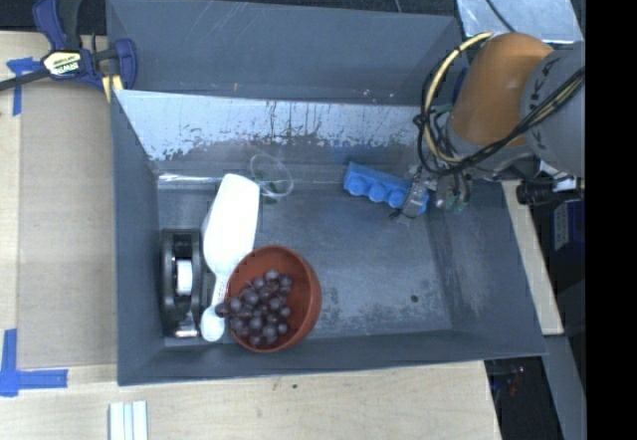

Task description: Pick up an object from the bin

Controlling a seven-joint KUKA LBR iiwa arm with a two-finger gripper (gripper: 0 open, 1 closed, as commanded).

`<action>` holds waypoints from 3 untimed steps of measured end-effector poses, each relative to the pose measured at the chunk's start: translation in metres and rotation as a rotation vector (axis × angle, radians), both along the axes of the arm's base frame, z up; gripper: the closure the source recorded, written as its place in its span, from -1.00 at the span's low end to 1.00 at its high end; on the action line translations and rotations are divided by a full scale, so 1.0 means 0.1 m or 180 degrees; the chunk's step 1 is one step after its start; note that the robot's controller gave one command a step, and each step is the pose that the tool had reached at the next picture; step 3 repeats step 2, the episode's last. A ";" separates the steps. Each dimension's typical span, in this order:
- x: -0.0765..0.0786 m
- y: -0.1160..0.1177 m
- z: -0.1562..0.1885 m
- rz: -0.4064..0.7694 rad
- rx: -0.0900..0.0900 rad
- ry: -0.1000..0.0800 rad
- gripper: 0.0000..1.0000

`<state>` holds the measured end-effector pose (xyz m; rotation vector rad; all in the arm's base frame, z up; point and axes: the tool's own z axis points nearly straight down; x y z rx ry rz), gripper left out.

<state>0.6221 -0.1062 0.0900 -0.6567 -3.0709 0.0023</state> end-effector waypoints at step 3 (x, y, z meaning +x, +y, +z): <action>0.01 -0.01 0.48 0.0009 -0.0003 -0.0022 1.00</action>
Offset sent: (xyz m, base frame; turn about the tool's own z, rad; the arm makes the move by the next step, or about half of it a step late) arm 0.0013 -0.0004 0.0560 -0.0009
